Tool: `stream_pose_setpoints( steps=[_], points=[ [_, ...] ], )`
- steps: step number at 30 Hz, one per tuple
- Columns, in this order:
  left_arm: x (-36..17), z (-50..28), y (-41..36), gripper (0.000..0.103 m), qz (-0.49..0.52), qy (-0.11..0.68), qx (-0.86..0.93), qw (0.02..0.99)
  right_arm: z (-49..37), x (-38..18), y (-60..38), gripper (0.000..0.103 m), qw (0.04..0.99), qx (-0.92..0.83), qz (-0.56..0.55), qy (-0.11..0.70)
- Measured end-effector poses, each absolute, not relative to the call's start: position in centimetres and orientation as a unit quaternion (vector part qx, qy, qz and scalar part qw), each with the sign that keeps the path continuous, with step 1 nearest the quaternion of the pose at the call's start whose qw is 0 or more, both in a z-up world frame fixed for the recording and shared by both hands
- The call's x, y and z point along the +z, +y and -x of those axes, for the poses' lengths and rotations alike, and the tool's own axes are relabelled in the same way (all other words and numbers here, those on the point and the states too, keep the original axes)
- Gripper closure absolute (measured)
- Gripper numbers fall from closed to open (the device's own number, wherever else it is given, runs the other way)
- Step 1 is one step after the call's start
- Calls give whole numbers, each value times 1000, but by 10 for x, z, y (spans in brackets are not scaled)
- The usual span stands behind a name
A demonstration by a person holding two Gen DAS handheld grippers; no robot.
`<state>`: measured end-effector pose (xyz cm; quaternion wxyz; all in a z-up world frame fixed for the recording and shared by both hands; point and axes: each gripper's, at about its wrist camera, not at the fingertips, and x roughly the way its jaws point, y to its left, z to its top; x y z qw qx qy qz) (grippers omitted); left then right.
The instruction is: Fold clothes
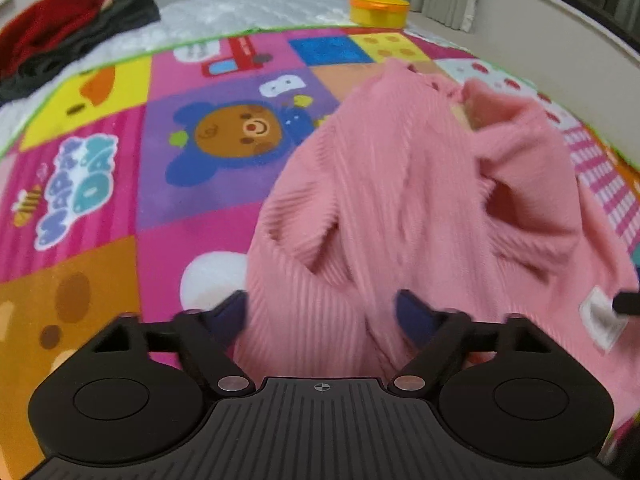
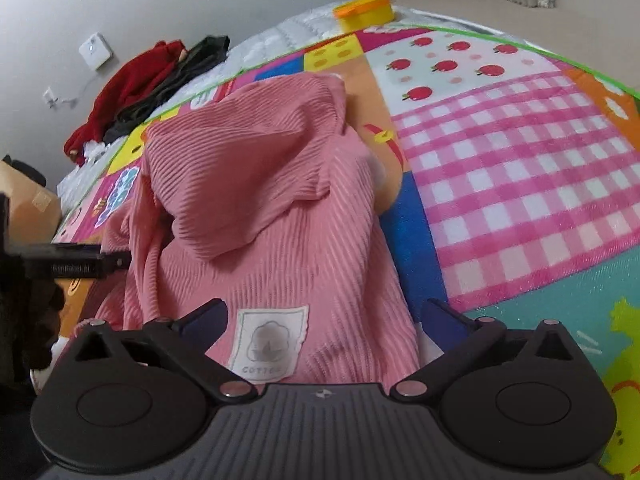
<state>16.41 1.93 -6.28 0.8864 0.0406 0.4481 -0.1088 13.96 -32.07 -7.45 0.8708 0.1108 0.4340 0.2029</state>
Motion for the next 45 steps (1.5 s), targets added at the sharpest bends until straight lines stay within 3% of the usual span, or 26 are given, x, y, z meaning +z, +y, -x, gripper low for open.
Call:
stream_pose_setpoints(
  steps=[2, 4, 7, 11, 15, 17, 20, 22, 26, 27, 29, 30, 31, 32, 34, 38, 42, 45],
  points=[
    [-65, -154, 14, 60, -55, 443, -115, 887, -139, -75, -323, 0, 870, 206, -118, 431],
    [-61, -143, 10, 81, -57, 453, -127, 881, -141, -75, -326, 0, 864, 216, -120, 439],
    [-57, -128, 6, 87, -33, 493, -159, 855, -144, -70, -318, 0, 846, 247, -59, 469],
    [-55, -93, -3, 86, -38, 549, -212, 808, -134, -67, -302, 0, 831, 264, 48, 488],
    [-38, -77, 4, 69, -36, 545, -198, 814, -127, -70, -299, 0, 842, 246, 52, 477],
    [-16, -77, 11, 42, -6, 518, -185, 835, -126, -71, -302, 0, 850, 237, 32, 470],
    [19, -80, 14, 10, 55, 479, -195, 854, -124, -73, -308, 0, 858, 232, 5, 458],
    [22, -89, 2, 5, 70, 486, -204, 847, -122, -73, -311, 0, 862, 230, -7, 452],
    [-22, -115, -40, 5, 13, 532, -161, 831, -120, -75, -316, 0, 868, 228, -33, 440],
    [-36, -120, -47, 9, 1, 542, -151, 827, -120, -75, -317, 0, 869, 228, -41, 436],
    [-54, -128, -52, 63, -19, 541, -149, 828, -119, -75, -322, 0, 871, 230, -54, 430],
    [-51, -130, -47, 66, -17, 537, -157, 829, -118, -76, -323, 0, 872, 231, -58, 428],
    [-48, -132, -42, 84, -16, 534, -165, 829, -118, -76, -323, 0, 872, 232, -59, 427],
    [-44, -134, -36, 91, -15, 530, -173, 830, -118, -77, -323, 0, 872, 233, -57, 426],
    [-22, -144, -14, 96, -31, 503, -163, 848, -118, -78, -322, 0, 873, 234, -50, 426],
    [14, -183, 54, 97, -51, 432, -54, 899, -118, -79, -313, 0, 871, 233, -12, 433],
    [10, -218, 116, 97, -29, 398, 59, 915, -119, -79, -300, 0, 865, 226, 41, 446],
    [-8, -228, 150, 84, 12, 412, 100, 906, -124, -74, -298, 0, 857, 229, 53, 459]
  ],
)
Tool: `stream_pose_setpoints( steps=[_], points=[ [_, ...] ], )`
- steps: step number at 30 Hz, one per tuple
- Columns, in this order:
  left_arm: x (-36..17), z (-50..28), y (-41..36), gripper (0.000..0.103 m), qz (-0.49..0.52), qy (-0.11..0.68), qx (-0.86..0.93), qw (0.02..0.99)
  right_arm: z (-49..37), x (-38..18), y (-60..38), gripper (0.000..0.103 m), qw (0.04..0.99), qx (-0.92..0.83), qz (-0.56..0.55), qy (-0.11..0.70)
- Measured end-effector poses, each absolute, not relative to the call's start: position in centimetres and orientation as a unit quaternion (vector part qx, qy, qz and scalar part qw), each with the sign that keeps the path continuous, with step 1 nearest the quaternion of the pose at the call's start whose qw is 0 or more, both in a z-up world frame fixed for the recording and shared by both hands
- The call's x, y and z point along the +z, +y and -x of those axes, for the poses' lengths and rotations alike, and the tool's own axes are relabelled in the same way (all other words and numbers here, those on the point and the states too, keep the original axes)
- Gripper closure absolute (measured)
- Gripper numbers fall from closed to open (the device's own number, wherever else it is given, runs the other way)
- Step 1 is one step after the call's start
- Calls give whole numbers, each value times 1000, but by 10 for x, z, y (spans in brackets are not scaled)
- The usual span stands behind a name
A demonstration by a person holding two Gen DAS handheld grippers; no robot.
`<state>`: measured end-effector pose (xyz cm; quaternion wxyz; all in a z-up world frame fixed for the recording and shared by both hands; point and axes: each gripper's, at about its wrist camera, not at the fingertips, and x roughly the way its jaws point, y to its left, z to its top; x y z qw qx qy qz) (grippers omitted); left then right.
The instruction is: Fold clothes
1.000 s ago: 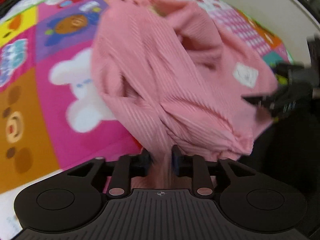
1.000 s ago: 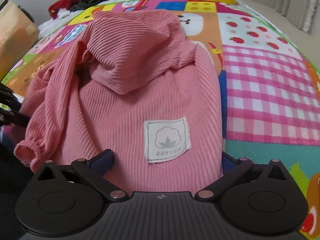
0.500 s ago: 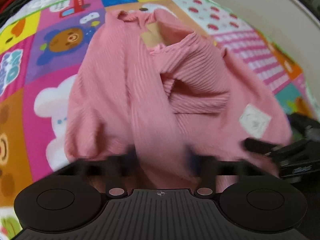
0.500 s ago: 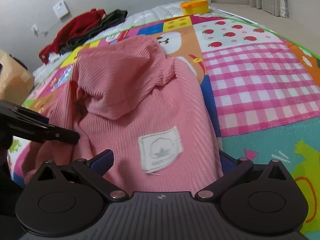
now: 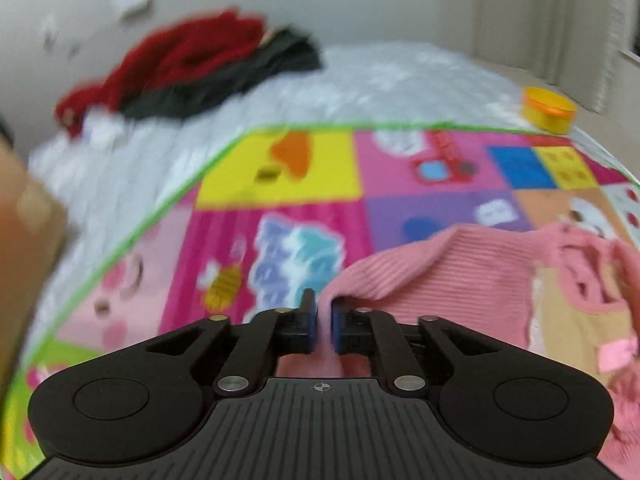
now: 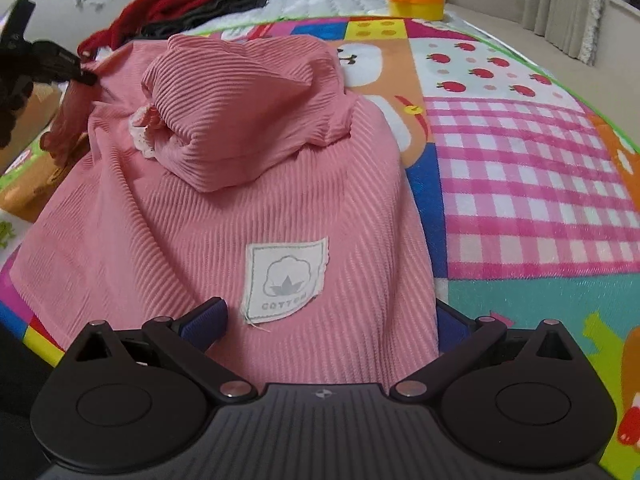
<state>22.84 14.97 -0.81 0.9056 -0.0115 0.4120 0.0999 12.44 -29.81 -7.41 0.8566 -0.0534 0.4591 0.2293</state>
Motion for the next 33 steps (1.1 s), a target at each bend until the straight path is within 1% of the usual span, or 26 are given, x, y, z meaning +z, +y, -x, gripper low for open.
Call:
stream_pose_setpoints(
  steps=[1, 2, 3, 4, 5, 7, 10, 12, 15, 17, 18, 19, 20, 22, 23, 24, 25, 27, 29, 31, 33],
  points=[
    [-12, -226, 155, 74, 24, 418, 105, 902, -127, -70, -298, 0, 853, 230, 58, 464],
    [-16, -224, 159, 59, 36, 423, 110, 898, -127, -63, -295, 0, 860, 227, 72, 451],
    [-13, -216, 164, 50, 47, 422, 109, 899, -126, -55, -291, 0, 870, 222, 90, 432],
    [-10, -208, 168, 37, 59, 421, 108, 899, -124, -47, -288, 0, 879, 217, 108, 412],
    [-3, -200, 166, 28, 78, 411, 110, 902, -121, -37, -281, 0, 888, 219, 130, 383],
    [6, -191, 160, 22, 119, 386, 108, 909, -119, -23, -258, 0, 895, 240, 163, 339],
    [13, -187, 134, 8, 195, 347, 94, 912, -125, -22, -215, 0, 879, 285, 183, 335],
    [7, -192, 112, 8, 228, 342, 71, 909, -126, -30, -189, 0, 872, 293, 222, 322],
    [-15, -201, 80, 8, 199, 354, 18, 913, -127, -41, -163, 0, 876, 275, 270, 289],
    [-27, -206, 70, 8, 173, 373, -26, 911, -136, -41, -163, 4, 888, 259, 253, 283],
    [-30, -209, 70, 8, 173, 379, -50, 908, -142, -41, -165, 15, 893, 254, 239, 285],
    [-32, -211, 71, 8, 172, 385, -73, 904, -147, -39, -168, 31, 896, 250, 226, 291],
    [-33, -213, 74, 7, 174, 383, -96, 902, -154, -37, -171, 38, 898, 246, 213, 297],
    [-36, -216, 78, 7, 177, 379, -119, 901, -167, -30, -175, 67, 900, 238, 198, 307],
    [-38, -218, 81, 6, 181, 378, -127, 899, -174, -26, -177, 73, 901, 234, 195, 311],
    [-40, -221, 84, 6, 191, 378, -132, 896, -177, -22, -178, 85, 902, 228, 195, 312],
    [-43, -223, 87, 5, 201, 378, -136, 894, -184, -16, -179, 92, 905, 217, 201, 307],
    [-48, -228, 95, 5, 220, 379, -143, 888, -200, -2, -181, 94, 913, 192, 217, 287],
    [-53, -232, 104, 5, 238, 383, -136, 882, -224, 20, -190, 96, 930, 140, 239, 241],
    [-54, -234, 115, 5, 253, 384, -117, 880, -253, 42, -208, 97, 946, 81, 234, 210],
    [-55, -235, 126, 5, 263, 383, -90, 881, -286, 47, -227, 97, 952, 32, 221, 211]
  ],
)
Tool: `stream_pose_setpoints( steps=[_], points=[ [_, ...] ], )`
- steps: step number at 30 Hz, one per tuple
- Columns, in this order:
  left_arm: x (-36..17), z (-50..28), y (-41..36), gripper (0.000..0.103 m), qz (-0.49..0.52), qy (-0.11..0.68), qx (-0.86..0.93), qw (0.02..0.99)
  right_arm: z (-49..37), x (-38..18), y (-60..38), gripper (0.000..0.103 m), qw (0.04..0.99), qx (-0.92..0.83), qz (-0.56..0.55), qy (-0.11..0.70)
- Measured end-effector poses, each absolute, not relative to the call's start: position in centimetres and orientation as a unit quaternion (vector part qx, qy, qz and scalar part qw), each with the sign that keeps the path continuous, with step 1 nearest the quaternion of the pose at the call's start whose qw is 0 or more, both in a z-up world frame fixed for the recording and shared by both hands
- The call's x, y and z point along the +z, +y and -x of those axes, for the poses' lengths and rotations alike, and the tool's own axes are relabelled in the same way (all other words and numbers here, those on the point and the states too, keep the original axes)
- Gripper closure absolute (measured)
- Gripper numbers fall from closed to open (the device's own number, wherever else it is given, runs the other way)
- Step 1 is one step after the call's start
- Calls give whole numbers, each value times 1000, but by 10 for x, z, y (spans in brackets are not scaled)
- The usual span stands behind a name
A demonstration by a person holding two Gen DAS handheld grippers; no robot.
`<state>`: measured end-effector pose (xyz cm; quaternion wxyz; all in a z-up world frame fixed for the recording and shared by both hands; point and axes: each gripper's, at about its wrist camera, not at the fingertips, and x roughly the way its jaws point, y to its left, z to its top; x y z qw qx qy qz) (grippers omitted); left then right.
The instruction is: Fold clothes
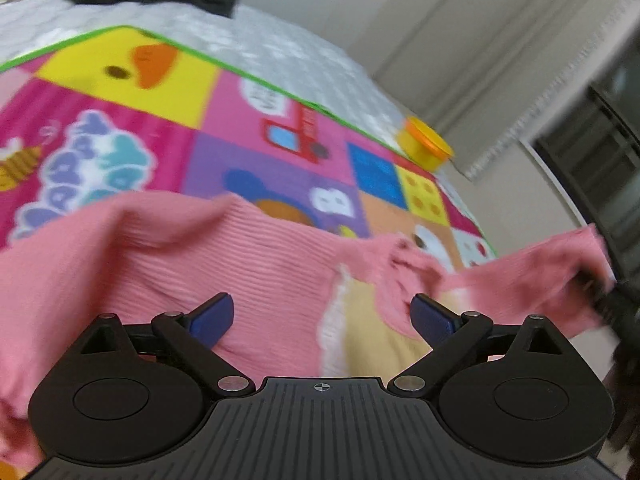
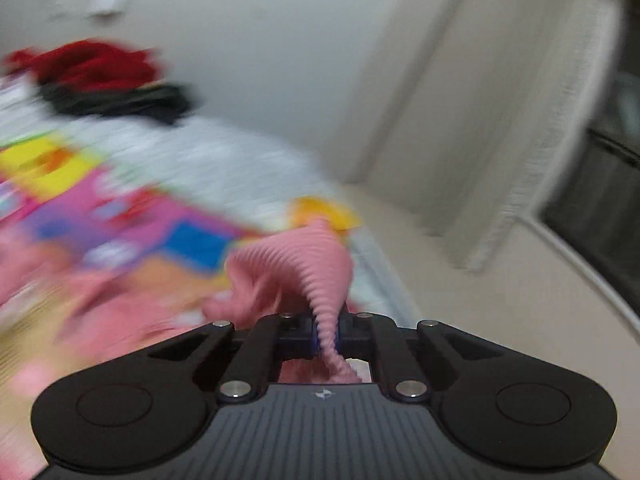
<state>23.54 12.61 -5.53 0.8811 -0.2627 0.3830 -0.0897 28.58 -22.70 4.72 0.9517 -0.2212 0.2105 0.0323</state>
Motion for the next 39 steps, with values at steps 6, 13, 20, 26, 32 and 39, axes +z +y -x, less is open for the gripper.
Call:
stream_pose_setpoints(
  steps=[6, 13, 20, 26, 32, 39],
  points=[
    [-69, -242, 154, 5, 287, 387, -9, 876, -358, -30, -268, 83, 910, -52, 237, 336],
    [-67, -240, 186, 5, 239, 360, 125, 893, -353, -69, -312, 64, 895, -119, 226, 365],
    [-53, -238, 180, 4, 258, 349, 71, 898, -300, -3, -329, 36, 930, -30, 111, 349],
    [-55, -237, 150, 3, 244, 365, 7, 898, -216, -10, -311, 30, 887, 122, 74, 440],
    [-40, -210, 121, 2, 192, 385, -44, 902, -127, 2, -301, 30, 866, 200, 190, 417],
    [-29, -142, 77, 1, 97, 449, -82, 884, -86, -45, -310, 27, 828, 204, 384, 354]
  ],
)
